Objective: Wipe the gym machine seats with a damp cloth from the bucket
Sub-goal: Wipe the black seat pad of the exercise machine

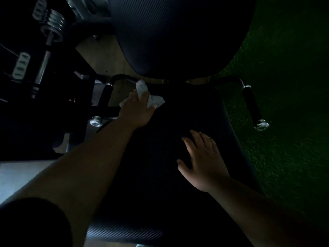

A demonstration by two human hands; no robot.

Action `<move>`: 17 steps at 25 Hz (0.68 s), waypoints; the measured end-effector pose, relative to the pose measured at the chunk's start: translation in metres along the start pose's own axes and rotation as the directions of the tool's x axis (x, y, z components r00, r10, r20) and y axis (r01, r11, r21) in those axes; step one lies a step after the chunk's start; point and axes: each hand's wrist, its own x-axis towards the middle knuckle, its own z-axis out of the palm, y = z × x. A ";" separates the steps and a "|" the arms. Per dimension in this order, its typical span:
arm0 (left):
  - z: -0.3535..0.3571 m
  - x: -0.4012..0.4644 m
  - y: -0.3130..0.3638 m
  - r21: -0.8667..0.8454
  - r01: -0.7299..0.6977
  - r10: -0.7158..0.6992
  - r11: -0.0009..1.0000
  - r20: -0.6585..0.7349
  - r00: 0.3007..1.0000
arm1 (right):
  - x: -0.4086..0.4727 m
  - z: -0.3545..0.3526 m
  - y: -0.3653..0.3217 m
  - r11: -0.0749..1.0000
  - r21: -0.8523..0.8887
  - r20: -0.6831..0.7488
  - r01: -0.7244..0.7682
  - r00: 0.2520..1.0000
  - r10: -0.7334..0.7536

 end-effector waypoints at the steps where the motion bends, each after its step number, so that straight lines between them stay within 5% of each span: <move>1: 0.001 0.015 0.003 -0.021 0.033 -0.033 0.999 0.017 0.999 | 0.000 0.001 0.001 1.000 0.002 -0.001 0.002 1.000 -0.002; 10: 0.010 -0.071 0.008 0.079 -0.274 0.266 0.959 0.092 0.960 | 0.002 0.000 0.002 1.000 -0.007 0.036 0.012 0.999 -0.012; 17: 0.006 -0.023 0.005 0.017 0.006 -0.006 1.000 -0.033 0.999 | 0.002 -0.003 0.001 1.000 0.021 0.043 0.008 0.999 -0.009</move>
